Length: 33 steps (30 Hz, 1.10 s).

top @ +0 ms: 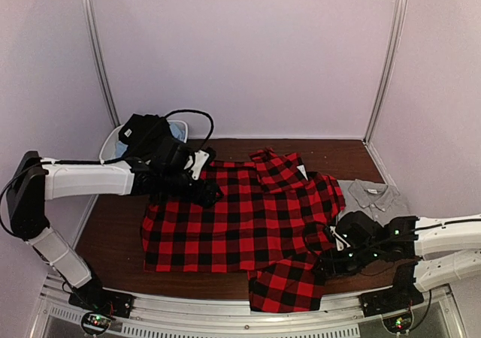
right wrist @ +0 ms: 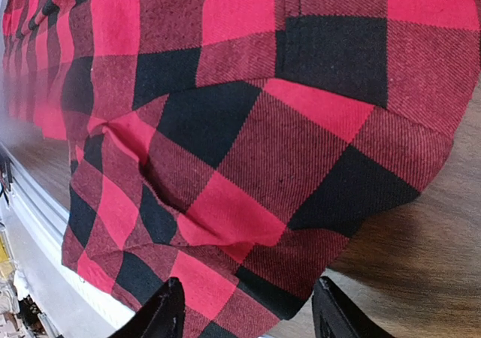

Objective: Fold and stack the long sleeve shirts
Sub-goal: Pick up the sleeve from the center of the board.

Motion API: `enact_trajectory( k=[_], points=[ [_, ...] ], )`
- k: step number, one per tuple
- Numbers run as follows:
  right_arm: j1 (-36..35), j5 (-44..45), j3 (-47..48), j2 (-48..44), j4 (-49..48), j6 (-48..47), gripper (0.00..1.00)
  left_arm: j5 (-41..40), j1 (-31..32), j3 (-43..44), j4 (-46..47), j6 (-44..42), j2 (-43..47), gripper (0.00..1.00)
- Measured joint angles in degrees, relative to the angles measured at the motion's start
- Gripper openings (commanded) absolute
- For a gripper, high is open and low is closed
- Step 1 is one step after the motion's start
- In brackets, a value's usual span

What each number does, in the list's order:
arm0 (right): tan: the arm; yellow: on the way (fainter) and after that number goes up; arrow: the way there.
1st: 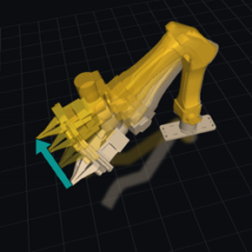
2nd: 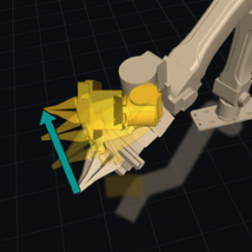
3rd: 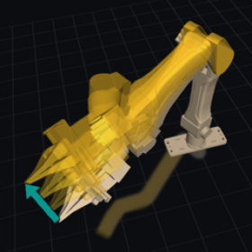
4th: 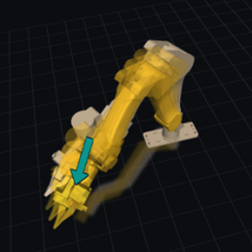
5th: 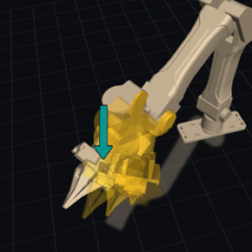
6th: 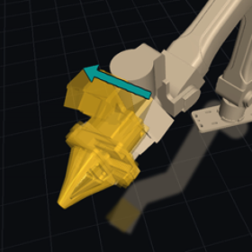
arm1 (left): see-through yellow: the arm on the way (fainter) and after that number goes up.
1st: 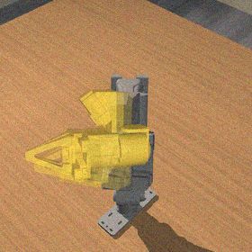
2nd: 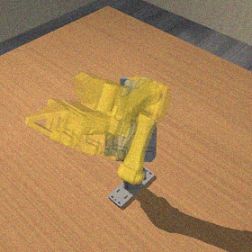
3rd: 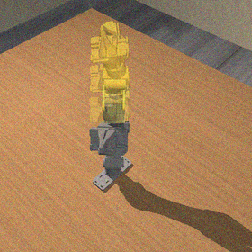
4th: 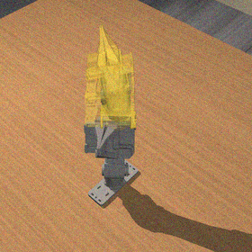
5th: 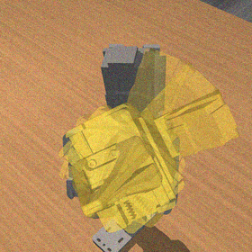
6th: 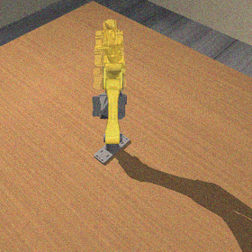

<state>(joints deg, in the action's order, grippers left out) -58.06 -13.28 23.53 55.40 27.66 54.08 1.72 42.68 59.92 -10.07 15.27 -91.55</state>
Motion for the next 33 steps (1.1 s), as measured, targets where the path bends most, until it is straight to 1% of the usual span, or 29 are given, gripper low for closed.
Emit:
enact_trajectory(
  k=[5,9,12,16,20,24,30,32,33],
  points=[
    [-0.1,5.4,2.5,0.6,1.7,0.3,0.56,0.3,0.2,-5.2,-4.5,1.9,7.2,0.98],
    [1.0,10.6,6.3,3.4,3.5,-0.3,0.56,-1.0,0.2,-7.4,-9.0,4.6,11.2,0.98],
    [2.7,14.2,8.3,6.4,4.9,-1.2,0.56,-3.1,0.2,-9.2,-12.7,7.1,12.9,0.97],
    [6.1,16.9,8.6,9.2,6.2,-2.5,0.55,-3.9,0.0,-14.1,-15.8,11.5,15.9,0.96],
    [8.1,17.1,8.3,10.4,5.7,-3.5,0.52,-3.7,-0.3,-19.2,-17.7,15.8,19.5,0.96],
    [8.4,16.1,7.1,11.7,3.7,-4.2,0.47,-3.0,-0.9,-22.3,-19.0,18.8,22.3,0.97],
    [8.4,13.1,4.2,12.6,-0.5,-4.1,0.38,-2.9,-1.1,-22.3,-19.5,21.5,23.1,0.97],
    [8.4,12.2,3.4,12.3,-2.8,-3.5,0.34,-2.9,-1.1,-22.3,-19.6,22.3,23.1,0.97],
    [8.5,11.7,3.0,12.1,-3.9,-3.2,0.31,-2.9,-1.1,-22.4,-19.6,22.7,23.2,0.97]
  ],
)
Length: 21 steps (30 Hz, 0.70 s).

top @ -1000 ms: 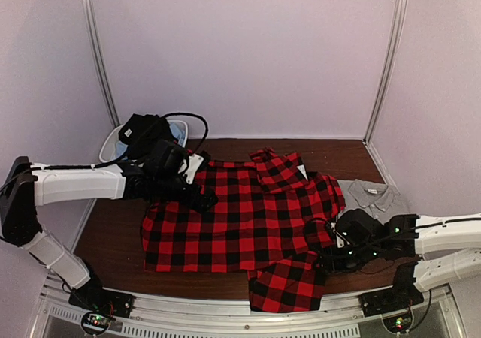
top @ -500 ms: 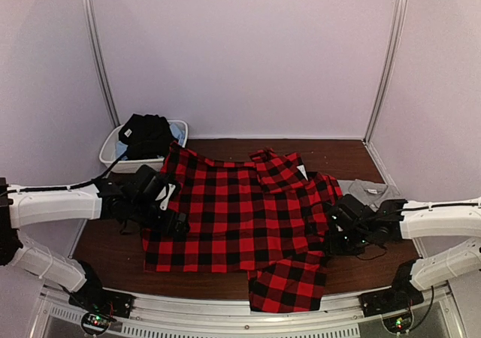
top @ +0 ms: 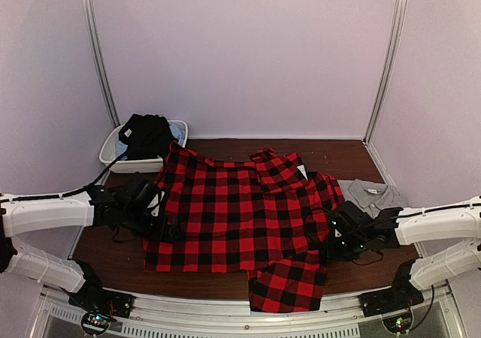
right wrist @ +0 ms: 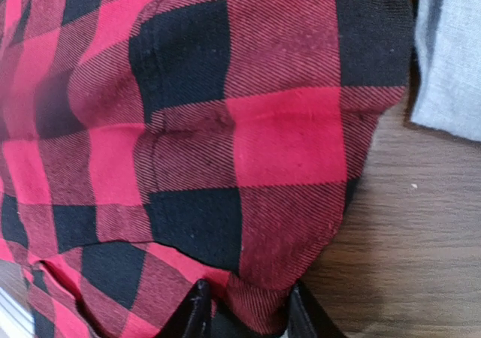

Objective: Fold and stack the long sleeve shirts
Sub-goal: Pick up the sleeve from the center of the board.

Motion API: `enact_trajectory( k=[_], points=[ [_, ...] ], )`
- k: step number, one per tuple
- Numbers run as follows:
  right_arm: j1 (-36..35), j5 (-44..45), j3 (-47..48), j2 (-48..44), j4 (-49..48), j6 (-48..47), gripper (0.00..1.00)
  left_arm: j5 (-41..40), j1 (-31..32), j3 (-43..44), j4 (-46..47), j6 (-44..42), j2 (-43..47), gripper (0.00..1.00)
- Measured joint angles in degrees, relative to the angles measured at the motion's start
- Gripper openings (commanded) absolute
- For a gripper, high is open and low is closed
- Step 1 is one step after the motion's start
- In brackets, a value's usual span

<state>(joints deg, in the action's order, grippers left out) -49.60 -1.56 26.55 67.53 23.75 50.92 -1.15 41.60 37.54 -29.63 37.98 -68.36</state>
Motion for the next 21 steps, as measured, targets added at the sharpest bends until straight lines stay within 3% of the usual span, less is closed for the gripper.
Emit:
enact_trajectory(
  k=[4,7,15,21],
  points=[
    [0.1,-1.7,-1.5,-0.4,-3.8,0.7,0.10,0.5,0.0,-0.7,0.0,1.4,1.1,0.97],
    [0.1,-2.3,-1.8,-0.4,-4.3,1.8,0.00,2.4,0.0,-1.5,-0.1,2.6,2.3,0.97],
    [0.8,-1.6,2.1,-0.9,-1.6,0.2,0.00,8.3,1.4,-3.5,-0.6,3.5,4.6,0.92],
    [4.6,-1.3,6.3,-0.9,0.7,-3.3,0.00,9.2,7.5,3.5,-2.8,-1.9,-0.3,0.89]
  ],
)
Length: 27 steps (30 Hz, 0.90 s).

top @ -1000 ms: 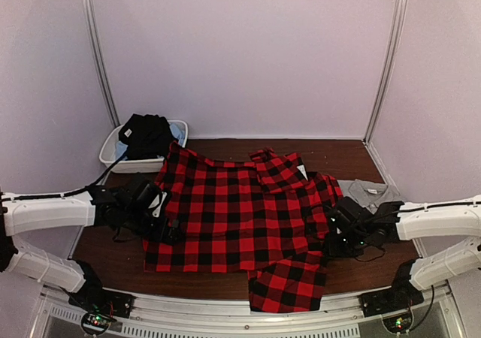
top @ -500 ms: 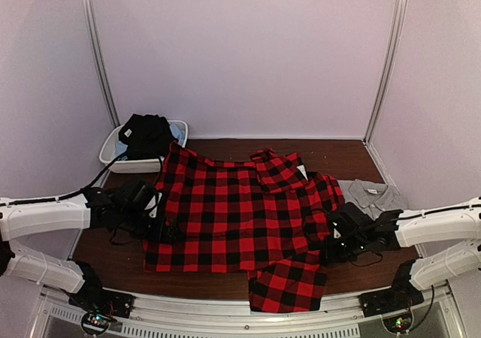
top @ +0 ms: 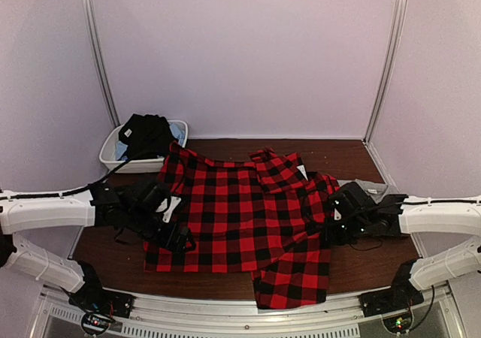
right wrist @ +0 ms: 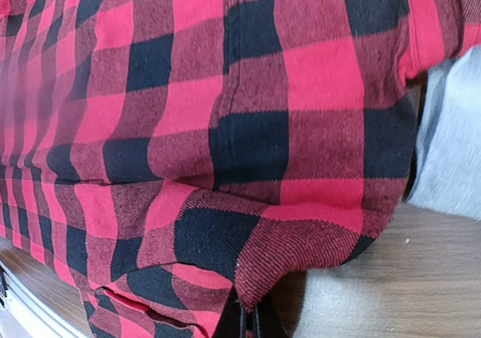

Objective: Fold and stack the long sleeve shirts
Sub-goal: Pick up the sleeve from the center of the board, then pick up the shirt from the center of the board.

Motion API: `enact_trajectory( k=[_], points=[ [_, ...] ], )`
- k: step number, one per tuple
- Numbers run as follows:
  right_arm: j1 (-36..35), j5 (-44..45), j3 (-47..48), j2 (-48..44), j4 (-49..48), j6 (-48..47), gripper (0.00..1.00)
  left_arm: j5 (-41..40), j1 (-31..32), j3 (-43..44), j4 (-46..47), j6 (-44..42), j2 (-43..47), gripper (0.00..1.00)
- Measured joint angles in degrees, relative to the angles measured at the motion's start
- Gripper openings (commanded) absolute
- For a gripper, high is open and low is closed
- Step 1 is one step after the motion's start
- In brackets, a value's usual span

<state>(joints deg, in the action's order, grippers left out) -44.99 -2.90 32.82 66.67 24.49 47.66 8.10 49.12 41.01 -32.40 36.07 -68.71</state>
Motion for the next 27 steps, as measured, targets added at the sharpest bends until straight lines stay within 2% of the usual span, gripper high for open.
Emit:
enact_trajectory(
  k=[10,19,27],
  points=[
    [3.5,-2.1,3.4,0.9,1.6,-3.7,0.00,2.3,6.1,10.8,-0.2,-16.8,-8.7,0.87],
    [8.8,-5.5,4.4,2.1,1.6,-5.8,0.00,1.8,9.5,11.5,-1.2,-34.6,-15.3,0.86],
    [14.8,-7.1,4.4,2.3,2.1,-7.6,0.00,0.1,10.1,11.5,-1.6,-41.9,-17.4,0.81]
  ],
)
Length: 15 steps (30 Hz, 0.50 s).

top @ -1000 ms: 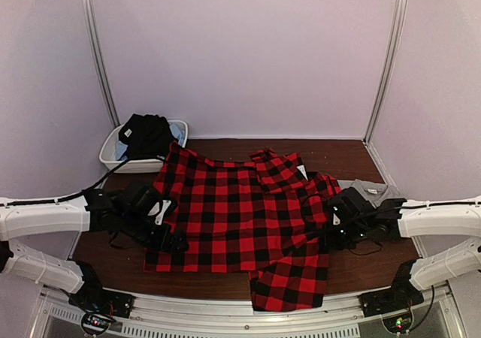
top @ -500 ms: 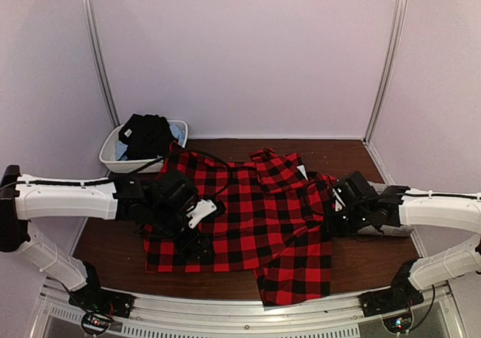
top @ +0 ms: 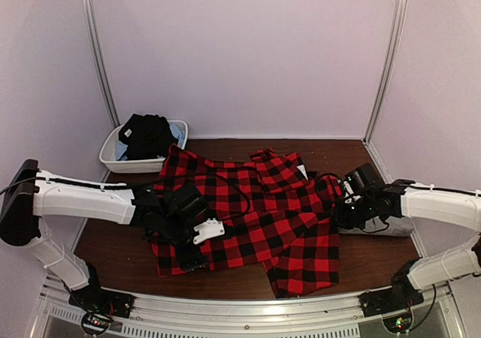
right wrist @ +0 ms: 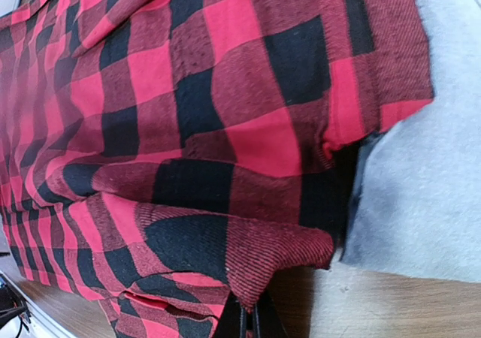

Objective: Fold and stack the long sleeve shirts
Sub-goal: Pick up the shirt from the center of the board.

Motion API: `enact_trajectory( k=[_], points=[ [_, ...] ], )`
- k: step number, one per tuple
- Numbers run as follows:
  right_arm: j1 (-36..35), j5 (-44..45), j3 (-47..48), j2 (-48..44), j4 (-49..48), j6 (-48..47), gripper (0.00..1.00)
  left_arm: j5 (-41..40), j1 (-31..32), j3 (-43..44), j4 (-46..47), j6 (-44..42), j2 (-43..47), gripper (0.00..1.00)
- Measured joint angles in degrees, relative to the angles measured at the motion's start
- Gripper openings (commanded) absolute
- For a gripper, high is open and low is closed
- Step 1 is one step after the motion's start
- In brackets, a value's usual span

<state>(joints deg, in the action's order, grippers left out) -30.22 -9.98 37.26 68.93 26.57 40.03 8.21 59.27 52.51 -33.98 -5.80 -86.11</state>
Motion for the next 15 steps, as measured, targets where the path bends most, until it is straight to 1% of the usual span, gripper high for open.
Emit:
enact_trajectory(
  k=[7,9,12,15],
  points=[
    [6.7,-2.3,0.0,0.0,0.0,-2.8,0.00,-1.2,2.4,0.0,0.0,-1.3,-4.0,0.67],
    [8.3,-2.9,0.0,0.0,0.0,-3.7,0.00,-1.4,2.9,0.0,0.0,-1.4,-4.7,0.65],
    [10.4,-3.7,0.0,0.3,0.0,-4.6,0.00,-1.6,3.6,0.3,-0.1,-1.6,-5.9,0.61],
    [11.2,-4.5,0.0,0.3,-0.1,-5.2,0.00,-2.1,4.3,0.8,0.0,-1.6,-8.0,0.57]
  ],
)
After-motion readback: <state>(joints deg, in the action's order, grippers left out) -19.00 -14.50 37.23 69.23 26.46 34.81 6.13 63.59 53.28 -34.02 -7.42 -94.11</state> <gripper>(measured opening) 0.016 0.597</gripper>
